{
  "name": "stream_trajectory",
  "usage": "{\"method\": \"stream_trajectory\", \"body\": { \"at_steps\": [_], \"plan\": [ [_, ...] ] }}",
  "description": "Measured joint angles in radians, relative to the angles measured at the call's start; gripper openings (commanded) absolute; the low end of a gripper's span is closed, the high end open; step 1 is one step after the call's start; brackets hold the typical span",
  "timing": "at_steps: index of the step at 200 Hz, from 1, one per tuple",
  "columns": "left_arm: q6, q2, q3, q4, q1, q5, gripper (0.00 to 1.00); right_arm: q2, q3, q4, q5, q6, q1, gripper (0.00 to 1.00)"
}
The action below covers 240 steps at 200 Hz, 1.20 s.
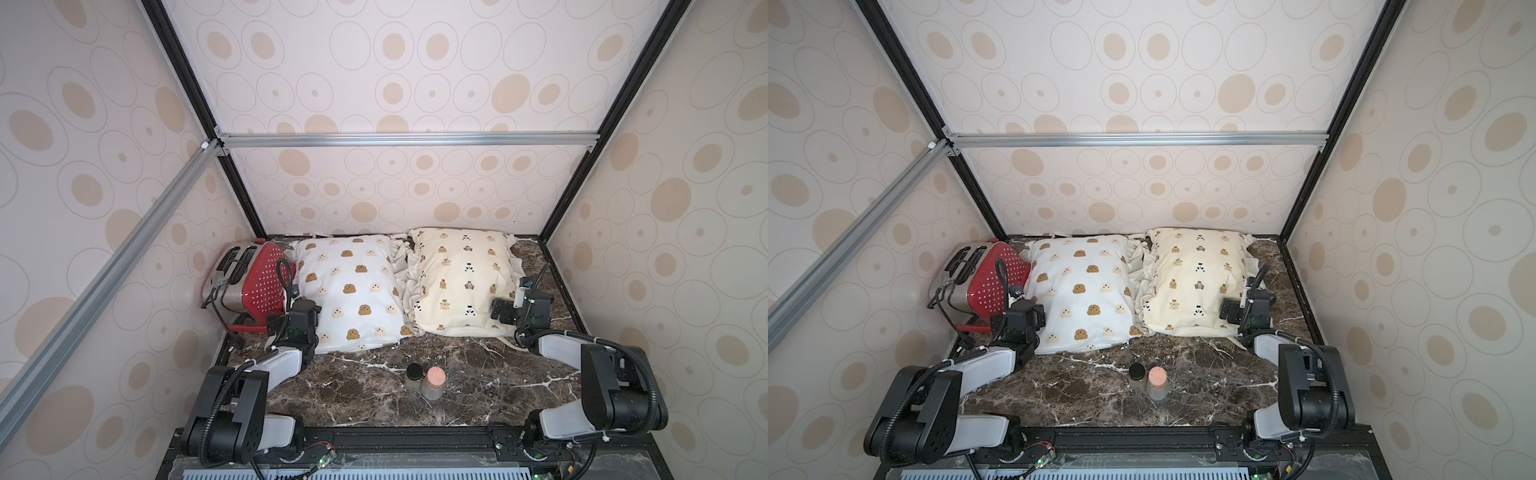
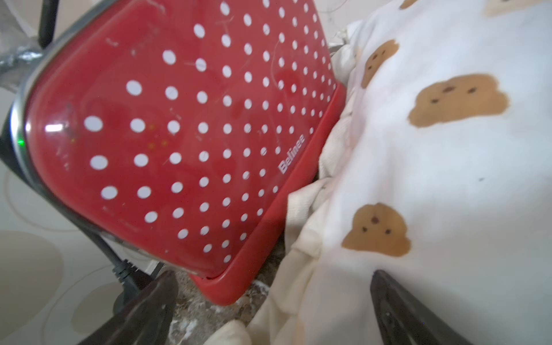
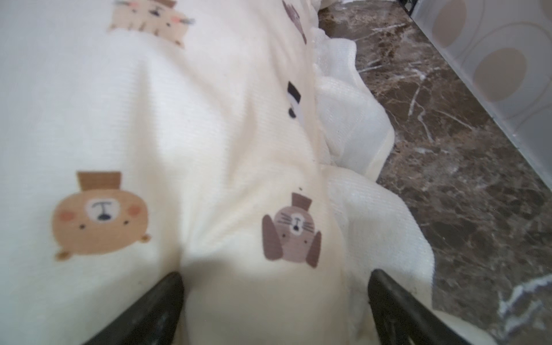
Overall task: Zip up pillowcases
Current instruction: Reset both arms
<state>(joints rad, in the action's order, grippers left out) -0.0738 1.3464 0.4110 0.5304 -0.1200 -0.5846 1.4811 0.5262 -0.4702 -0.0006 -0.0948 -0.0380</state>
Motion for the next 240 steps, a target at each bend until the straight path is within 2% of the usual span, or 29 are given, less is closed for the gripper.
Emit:
{"method": "stream_trajectory", "body": {
  "at_steps": [31, 57, 106, 187, 218, 240],
  "plan": [
    [0.041, 0.05, -0.025, 0.182, 0.03, 0.13, 0.99, 0.025, -0.048, -0.151, 0.013, 0.061, 0.056, 0.99],
    [0.054, 0.183, -0.081, 0.375, 0.046, 0.205, 0.99, 0.039, -0.069, -0.209, 0.025, 0.084, 0.077, 0.99],
    [0.018, 0.206, -0.018, 0.345, 0.114, 0.255, 0.99, 0.039, -0.072, -0.241, 0.031, 0.099, 0.077, 0.99],
    [0.01, 0.206, -0.016, 0.343, 0.117, 0.271, 0.99, 0.04, -0.072, -0.252, 0.031, 0.104, 0.077, 0.99],
    [0.039, 0.206, -0.017, 0.345, 0.119, 0.387, 0.99, 0.04, -0.072, -0.256, 0.031, 0.104, 0.077, 0.99],
    [0.031, 0.206, -0.014, 0.34, 0.119, 0.369, 0.99, 0.04, -0.072, -0.256, 0.031, 0.104, 0.077, 0.99]
  ]
}}
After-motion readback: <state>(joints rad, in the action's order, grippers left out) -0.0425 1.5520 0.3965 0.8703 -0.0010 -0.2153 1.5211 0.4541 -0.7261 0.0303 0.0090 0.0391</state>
